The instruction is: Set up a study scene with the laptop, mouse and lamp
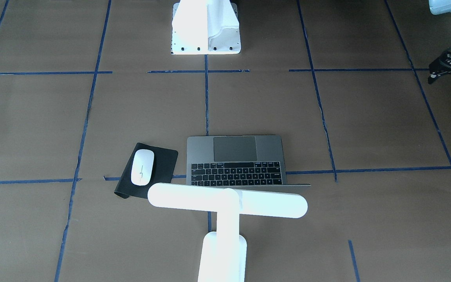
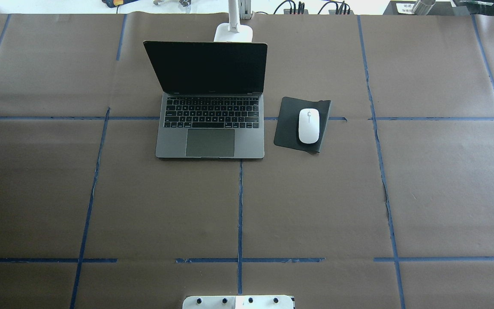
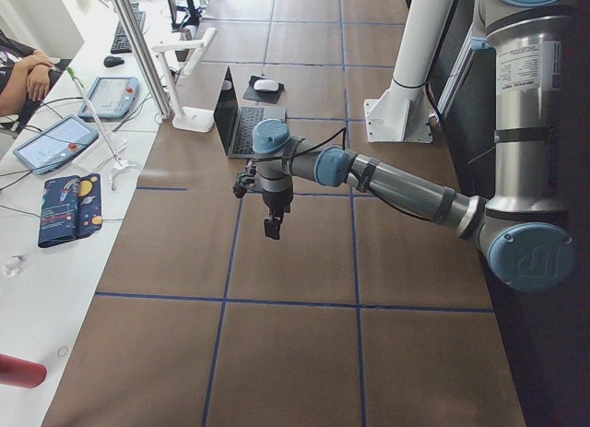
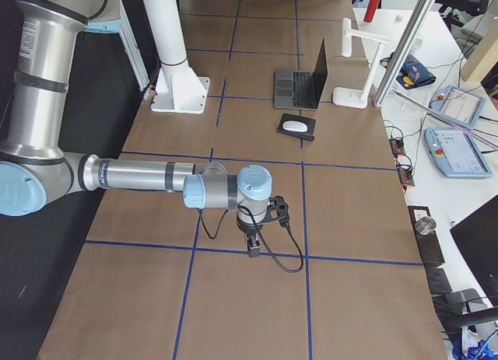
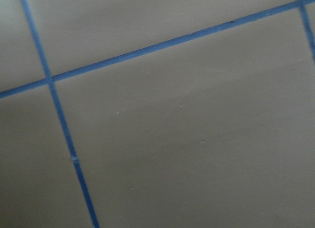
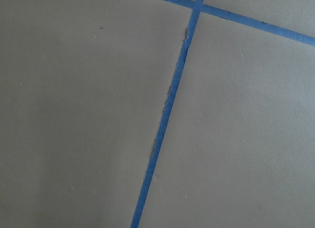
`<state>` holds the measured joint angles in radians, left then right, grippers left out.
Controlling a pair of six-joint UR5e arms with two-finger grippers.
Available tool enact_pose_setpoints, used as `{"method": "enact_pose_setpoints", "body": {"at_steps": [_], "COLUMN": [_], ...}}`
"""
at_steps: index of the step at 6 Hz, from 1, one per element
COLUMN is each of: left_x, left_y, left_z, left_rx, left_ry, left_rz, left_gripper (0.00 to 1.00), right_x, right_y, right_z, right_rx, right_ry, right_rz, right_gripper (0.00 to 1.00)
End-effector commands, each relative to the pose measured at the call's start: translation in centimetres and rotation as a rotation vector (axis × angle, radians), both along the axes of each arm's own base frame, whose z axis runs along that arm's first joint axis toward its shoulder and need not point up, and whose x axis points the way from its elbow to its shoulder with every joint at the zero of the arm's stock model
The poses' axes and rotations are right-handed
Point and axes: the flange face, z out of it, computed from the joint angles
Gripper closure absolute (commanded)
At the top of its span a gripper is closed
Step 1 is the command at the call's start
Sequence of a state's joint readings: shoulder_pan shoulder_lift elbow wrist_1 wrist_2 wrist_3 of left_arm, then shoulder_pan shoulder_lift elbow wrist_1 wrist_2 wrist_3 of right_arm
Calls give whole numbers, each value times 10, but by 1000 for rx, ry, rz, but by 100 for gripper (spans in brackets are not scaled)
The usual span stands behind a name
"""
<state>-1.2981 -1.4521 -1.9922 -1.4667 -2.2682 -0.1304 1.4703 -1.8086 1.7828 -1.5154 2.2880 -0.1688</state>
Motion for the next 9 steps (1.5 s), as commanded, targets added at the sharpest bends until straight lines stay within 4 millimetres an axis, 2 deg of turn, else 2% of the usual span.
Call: {"method": "enact_pose_setpoints", "body": {"at_steps": [1,2,3,4,5,7,8,9], "left_x": [-24,-25,-29,-49,-80,-102,-102,-101], "left_y": [12,13,14,16,19,42,49,42], "left_z": [29,35,63,69,97,116,133,133], "left_rx": [-17,-31,-77,-50,-35,-79,-117,-95], "left_ry": [-6,-19,-25,-21,-19,-22,-29,-30], "left_rz": [2,1,-5,2,14,-38,-37,-37], "left_gripper": [0,0,0,0,0,0,0,0], "right_x": [0,0,0,0,0,0,0,0], "right_y": [0,0,0,1,2,1,1,1], "right_z": [1,2,2,3,5,5,4,4], "right_rx": [-1,-2,0,-3,-7,-7,-7,-8], "right_ry": [-1,0,-1,0,0,0,-1,-1], "right_rz": [0,-3,-5,-4,-5,-4,-4,-3], "right_gripper": [0,0,0,0,0,0,0,0]}}
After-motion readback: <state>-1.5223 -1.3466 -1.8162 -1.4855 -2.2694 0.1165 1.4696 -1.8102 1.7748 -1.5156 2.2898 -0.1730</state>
